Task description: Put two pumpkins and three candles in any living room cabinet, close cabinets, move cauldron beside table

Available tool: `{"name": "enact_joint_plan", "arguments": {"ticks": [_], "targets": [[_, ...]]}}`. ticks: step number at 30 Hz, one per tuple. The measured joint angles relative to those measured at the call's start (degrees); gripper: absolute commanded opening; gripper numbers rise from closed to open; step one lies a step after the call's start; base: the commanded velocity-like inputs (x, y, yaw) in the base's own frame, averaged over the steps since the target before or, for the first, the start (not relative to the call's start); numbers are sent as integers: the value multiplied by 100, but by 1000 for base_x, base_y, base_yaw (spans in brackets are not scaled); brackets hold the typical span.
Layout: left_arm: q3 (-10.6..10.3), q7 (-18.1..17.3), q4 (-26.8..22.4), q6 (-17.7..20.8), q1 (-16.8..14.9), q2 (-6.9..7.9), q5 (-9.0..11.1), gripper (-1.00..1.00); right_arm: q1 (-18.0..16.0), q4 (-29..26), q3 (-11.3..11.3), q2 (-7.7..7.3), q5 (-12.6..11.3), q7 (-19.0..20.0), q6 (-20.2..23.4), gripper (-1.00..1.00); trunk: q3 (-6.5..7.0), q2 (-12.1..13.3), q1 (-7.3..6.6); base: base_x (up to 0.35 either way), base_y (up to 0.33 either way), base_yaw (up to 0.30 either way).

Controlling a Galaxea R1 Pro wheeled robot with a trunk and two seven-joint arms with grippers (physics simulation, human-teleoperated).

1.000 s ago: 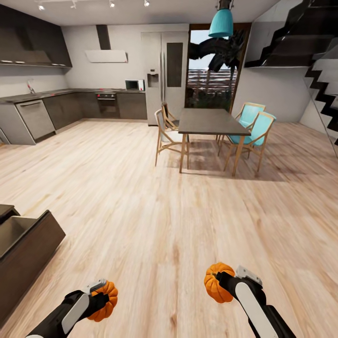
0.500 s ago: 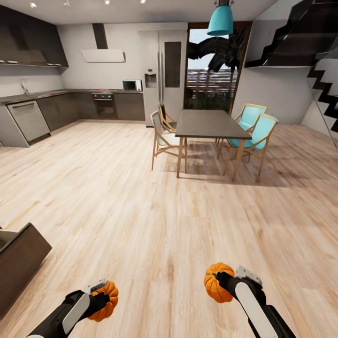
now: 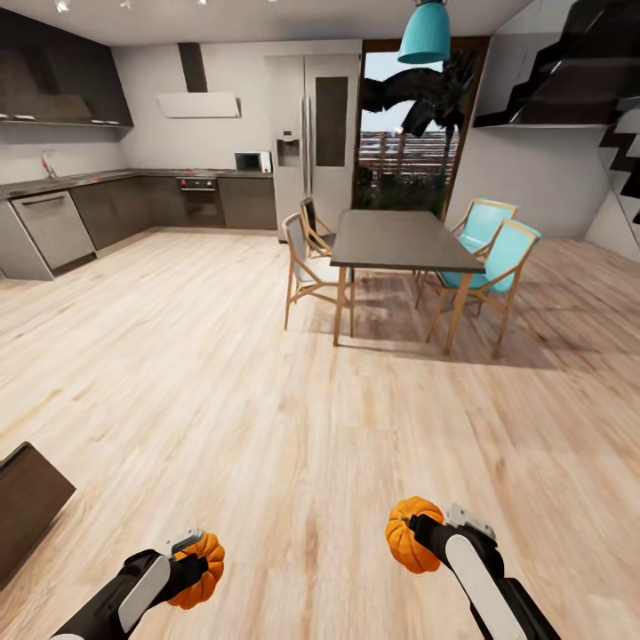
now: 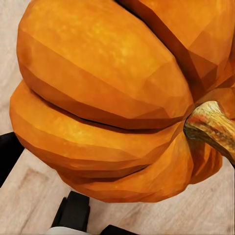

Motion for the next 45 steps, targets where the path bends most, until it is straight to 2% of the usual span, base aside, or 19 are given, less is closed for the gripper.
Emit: {"name": "enact_joint_plan", "arguments": {"ticks": [6, 9, 13, 27, 45], "targets": [[2, 0, -5, 4, 0, -3, 10, -100, 1, 93, -1, 14, 10, -2, 10, -100, 0, 0, 0, 201, -256, 154], [-5, -8, -9, -1, 1, -83, 59, -100, 0, 129, 0, 25, 11, 0, 0, -100, 0, 0, 0, 36, -297, 272], [1, -7, -10, 4, -1, -126, 1, -100, -1, 149, 0, 23, 30, 0, 0, -100, 0, 0, 0, 33, -239, 288], [-7, -2, -45, -2, -1, -162, 10, -100, -9, 193, -4, 9, 5, 20, -3, -100, 0, 0, 0, 7, -18, 291], [-6, -2, -45, 9, -1, -237, -11, -100, -9, 195, 0, 15, 0, 21, 1, -100, 0, 0, 0, 100, -103, 292]]}}
